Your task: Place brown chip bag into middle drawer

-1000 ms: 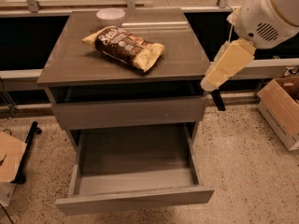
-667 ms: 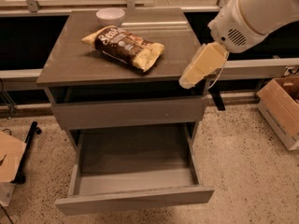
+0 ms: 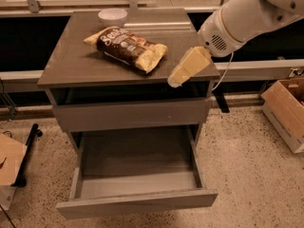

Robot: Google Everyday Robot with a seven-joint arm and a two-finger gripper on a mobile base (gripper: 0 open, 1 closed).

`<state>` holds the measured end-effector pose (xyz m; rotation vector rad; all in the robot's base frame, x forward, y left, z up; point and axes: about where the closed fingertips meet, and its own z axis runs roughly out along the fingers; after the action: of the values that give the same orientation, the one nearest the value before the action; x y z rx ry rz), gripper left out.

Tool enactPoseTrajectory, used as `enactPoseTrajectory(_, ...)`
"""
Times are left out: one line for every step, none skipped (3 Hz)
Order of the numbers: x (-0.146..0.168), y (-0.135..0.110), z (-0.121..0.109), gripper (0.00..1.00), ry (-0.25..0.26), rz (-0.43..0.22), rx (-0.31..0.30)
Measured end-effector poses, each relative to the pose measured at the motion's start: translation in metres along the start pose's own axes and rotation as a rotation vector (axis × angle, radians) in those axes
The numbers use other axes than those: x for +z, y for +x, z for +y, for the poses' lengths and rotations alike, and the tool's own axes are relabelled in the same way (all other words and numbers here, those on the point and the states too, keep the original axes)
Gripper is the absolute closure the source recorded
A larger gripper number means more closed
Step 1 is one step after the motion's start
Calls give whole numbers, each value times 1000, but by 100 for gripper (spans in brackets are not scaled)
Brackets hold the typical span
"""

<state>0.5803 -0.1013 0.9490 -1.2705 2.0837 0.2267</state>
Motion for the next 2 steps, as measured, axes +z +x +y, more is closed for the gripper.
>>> enactPoseTrajectory(42,-14,-3,0,7,-45,99)
enactPoseTrajectory(81,-37,-12,0,10,-111,167)
